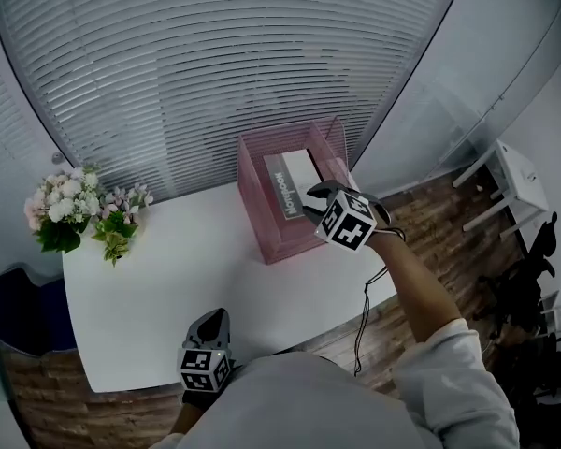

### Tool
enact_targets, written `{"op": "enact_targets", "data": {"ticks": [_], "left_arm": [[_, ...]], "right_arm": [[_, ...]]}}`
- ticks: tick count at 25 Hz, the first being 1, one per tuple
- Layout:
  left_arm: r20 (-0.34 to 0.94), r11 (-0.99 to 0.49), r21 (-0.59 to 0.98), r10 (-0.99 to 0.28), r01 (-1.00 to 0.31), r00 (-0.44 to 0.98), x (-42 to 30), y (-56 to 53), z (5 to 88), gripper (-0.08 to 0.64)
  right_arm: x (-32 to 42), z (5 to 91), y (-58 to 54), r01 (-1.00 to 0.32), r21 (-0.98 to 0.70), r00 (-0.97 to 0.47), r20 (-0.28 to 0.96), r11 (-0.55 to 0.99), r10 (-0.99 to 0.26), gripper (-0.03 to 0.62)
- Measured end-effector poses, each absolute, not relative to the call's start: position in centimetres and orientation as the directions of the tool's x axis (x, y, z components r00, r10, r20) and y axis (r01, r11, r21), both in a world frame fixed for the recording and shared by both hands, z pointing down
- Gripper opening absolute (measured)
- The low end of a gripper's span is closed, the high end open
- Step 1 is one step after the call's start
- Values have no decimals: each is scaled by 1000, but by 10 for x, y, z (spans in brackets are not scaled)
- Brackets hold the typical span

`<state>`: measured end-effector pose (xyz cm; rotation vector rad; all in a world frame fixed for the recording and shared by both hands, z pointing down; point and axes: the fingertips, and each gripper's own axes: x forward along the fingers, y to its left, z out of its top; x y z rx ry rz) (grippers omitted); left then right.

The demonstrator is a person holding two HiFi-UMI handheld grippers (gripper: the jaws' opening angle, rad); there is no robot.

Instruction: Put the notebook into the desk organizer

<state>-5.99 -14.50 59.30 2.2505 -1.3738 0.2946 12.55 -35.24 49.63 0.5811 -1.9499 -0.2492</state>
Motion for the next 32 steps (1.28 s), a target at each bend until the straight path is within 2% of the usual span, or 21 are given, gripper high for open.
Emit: {"op": "enact_targets", "data": {"ticks": [5, 14, 20, 32], "left_arm": [[418, -403, 273, -768, -874, 485, -58, -154, 588, 9], [414, -450, 246, -752, -859, 512, -44, -166, 580, 9], [411, -477, 225, -744, -850, 527, -35, -169, 573, 9], [418, -496, 219, -731, -841, 540, -18, -164, 569, 9]], "right_arm": [[135, 476, -331, -452, 443, -402, 674, 774, -620, 67], [159, 457, -283, -658, 390, -442, 493, 644, -749, 28], [175, 447, -252, -750, 334, -443, 387, 571, -809, 15], [198, 454, -202, -865, 183, -408, 283, 466, -868, 14]]}}
